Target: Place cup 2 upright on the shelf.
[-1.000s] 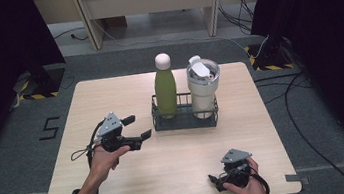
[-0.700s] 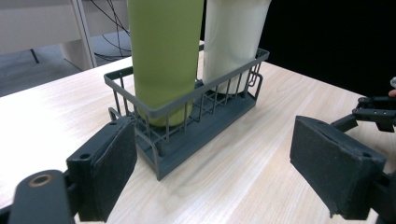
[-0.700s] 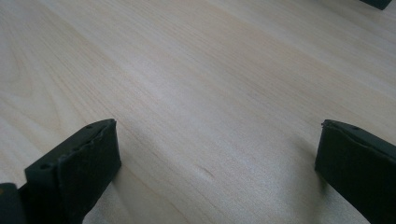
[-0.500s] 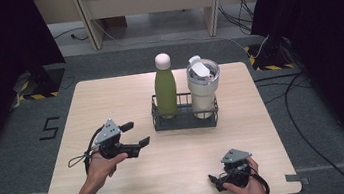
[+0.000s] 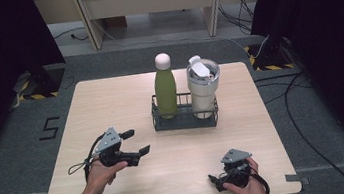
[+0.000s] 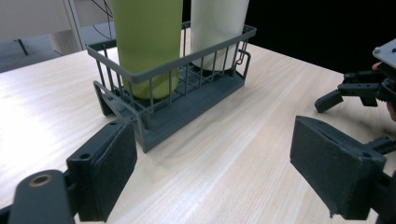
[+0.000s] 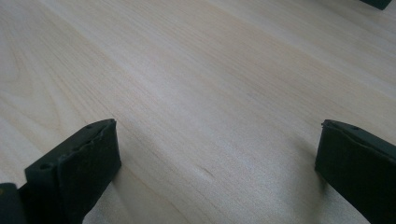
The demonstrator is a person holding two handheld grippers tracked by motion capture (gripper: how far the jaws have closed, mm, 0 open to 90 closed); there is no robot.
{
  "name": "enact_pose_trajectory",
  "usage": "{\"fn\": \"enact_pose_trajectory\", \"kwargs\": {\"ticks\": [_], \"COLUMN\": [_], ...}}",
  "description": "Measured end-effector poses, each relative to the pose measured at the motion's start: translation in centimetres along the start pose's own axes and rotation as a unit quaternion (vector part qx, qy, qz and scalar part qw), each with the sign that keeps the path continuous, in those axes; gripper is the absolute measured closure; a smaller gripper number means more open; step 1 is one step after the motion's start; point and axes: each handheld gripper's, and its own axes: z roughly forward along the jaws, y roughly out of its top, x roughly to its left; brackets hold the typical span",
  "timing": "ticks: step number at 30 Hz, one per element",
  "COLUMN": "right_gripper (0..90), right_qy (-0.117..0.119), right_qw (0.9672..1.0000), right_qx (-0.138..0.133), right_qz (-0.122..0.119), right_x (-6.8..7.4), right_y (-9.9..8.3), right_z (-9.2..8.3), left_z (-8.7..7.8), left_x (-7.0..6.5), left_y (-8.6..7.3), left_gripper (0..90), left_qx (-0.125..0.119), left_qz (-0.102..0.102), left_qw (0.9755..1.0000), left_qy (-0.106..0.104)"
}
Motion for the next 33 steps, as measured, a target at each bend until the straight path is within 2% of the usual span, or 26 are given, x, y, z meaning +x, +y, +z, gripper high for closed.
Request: {"fn": "enact_pose_trajectory", "kwargs": {"ticks": [13, 27, 33], "right_gripper": [0.4, 0.4, 0.4], "right_qy": [0.0, 0.0, 0.0], "right_qw": [1.0, 1.0, 1.0], "right_qx": [0.0, -0.001, 0.0], "right_qz": [0.0, 0.001, 0.003], "right_x": [0.0, 0.0, 0.0], "right_y": [0.0, 0.0, 0.0], "right_z": [0.0, 0.0, 0.0], "left_z": [-0.4, -0.2, -0.4], "left_x": [0.0, -0.3, -0.5], "left_y": [-1.4, -3.7, -4.7], "left_gripper": [14.6, 14.6, 14.6], "left_qx": [0.005, 0.03, 0.044], "left_qz": [-0.005, -0.017, -0.016], "left_qw": [1.0, 0.9993, 0.9989], "left_qy": [-0.003, -0.012, -0.007]}}
